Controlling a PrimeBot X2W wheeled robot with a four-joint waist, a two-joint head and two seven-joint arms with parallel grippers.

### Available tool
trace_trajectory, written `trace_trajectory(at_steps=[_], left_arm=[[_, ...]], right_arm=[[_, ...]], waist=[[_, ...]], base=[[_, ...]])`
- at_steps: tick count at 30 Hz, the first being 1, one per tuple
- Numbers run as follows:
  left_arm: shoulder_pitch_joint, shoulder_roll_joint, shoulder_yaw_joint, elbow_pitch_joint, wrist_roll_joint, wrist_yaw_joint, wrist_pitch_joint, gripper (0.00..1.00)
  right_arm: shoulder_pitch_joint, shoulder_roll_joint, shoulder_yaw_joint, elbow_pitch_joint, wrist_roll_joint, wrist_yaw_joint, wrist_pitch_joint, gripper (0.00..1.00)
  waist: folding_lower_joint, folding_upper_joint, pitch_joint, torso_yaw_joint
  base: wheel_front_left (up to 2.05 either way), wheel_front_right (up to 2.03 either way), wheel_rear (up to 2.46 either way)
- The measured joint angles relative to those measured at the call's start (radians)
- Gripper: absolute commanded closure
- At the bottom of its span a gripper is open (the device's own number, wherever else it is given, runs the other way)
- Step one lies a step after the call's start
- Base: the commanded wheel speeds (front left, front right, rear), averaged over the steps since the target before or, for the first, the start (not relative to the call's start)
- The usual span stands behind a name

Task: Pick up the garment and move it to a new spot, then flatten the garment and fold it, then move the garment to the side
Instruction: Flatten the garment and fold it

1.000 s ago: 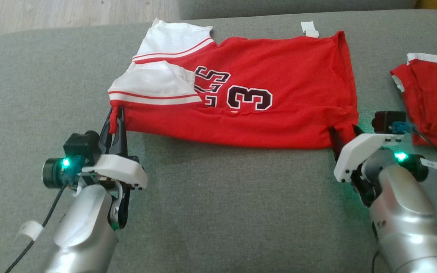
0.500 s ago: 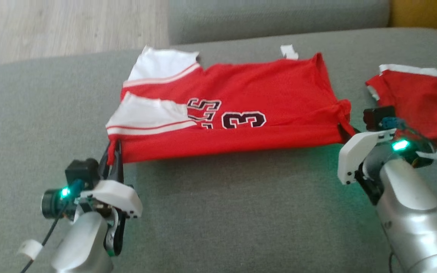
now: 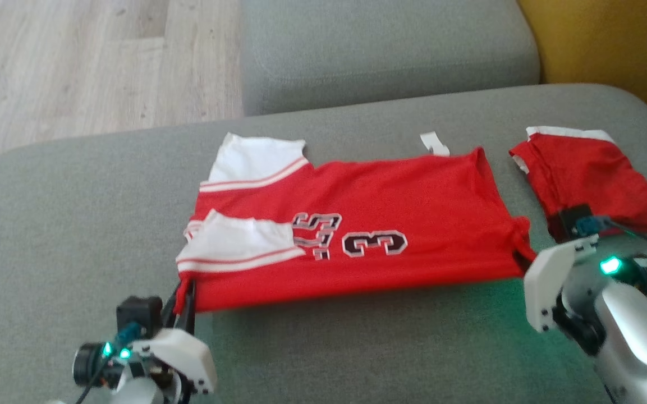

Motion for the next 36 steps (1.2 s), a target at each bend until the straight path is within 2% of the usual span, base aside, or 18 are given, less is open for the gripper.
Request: trace_trajectory(at_steps=[6,13,14,15,16,17,18,24,30,33,36], left_arm=[[0.092,0.024,-0.028,-0.095,-0.006,0.012,0.073,1.0],[0.157,0.054,-0.062,-0.181,-0.007,0.021,0.178,1.0],[0.161,0.058,-0.067,-0.187,-0.007,0.022,0.196,1.0],[0.164,0.061,-0.07,-0.196,-0.007,0.027,0.213,0.97],[0.166,0.065,-0.073,-0.206,-0.007,0.03,0.222,0.46],[0.168,0.068,-0.074,-0.216,-0.007,0.035,0.223,0.03],[0.168,0.071,-0.073,-0.224,-0.007,0.041,0.224,0.0],[0.167,0.091,-0.059,-0.27,-0.007,0.071,0.223,0.0],[0.092,0.103,0.011,-0.334,-0.005,0.089,0.101,0.0],[-0.004,0.106,0.021,-0.339,-0.005,0.049,0.061,0.0],[-0.113,0.123,0.013,-0.309,0.0,-0.01,0.064,0.0]], right_arm=[[0.134,-0.062,-0.007,-0.153,0.06,0.0,0.123,1.0],[0.268,-0.064,-0.084,-0.297,0.069,0.0,0.211,1.0],[0.282,-0.062,-0.097,-0.311,0.061,0.0,0.216,0.56],[0.293,-0.057,-0.113,-0.32,0.052,0.0,0.22,0.0],[0.302,-0.05,-0.124,-0.332,0.044,0.0,0.225,0.0],[0.309,-0.041,-0.14,-0.343,0.036,0.0,0.225,0.0],[0.314,-0.031,-0.155,-0.353,0.026,0.0,0.225,0.0],[0.316,0.009,-0.221,-0.405,-0.018,0.0,0.21,0.0],[0.252,0.045,-0.284,-0.45,-0.083,0.0,0.055,0.0],[0.182,0.059,-0.304,-0.455,-0.105,0.0,-0.032,0.0],[0.124,0.063,-0.302,-0.456,-0.117,0.0,-0.1,0.0]], waist=[[0.0,0.0,-0.03,-0.002],[0.0,0.0,-0.035,-0.008],[0.0,0.0,-0.034,-0.009],[0.0001,0.0,-0.033,-0.011],[0.0001,0.0,-0.031,-0.013],[0.0001,0.0,-0.029,-0.016],[0.0001,0.0,-0.026,-0.019],[0.0002,0.0,-0.012,-0.038],[0.0002,0.0,0.018,-0.069],[0.0003,0.0,0.043,-0.086],[0.0003,0.0,0.078,-0.103]], base=[[0.0,0.0,0.0],[0.0,0.0,0.0],[0.0,0.0,0.0],[0.0,0.0,0.0],[0.0,0.0,0.0],[0.0,0.0,0.0],[0.0,0.0,0.0],[0.0,0.0,0.0],[0.0,0.0,0.0],[0.0,0.0,0.0],[0.0,0.0,0.0]])
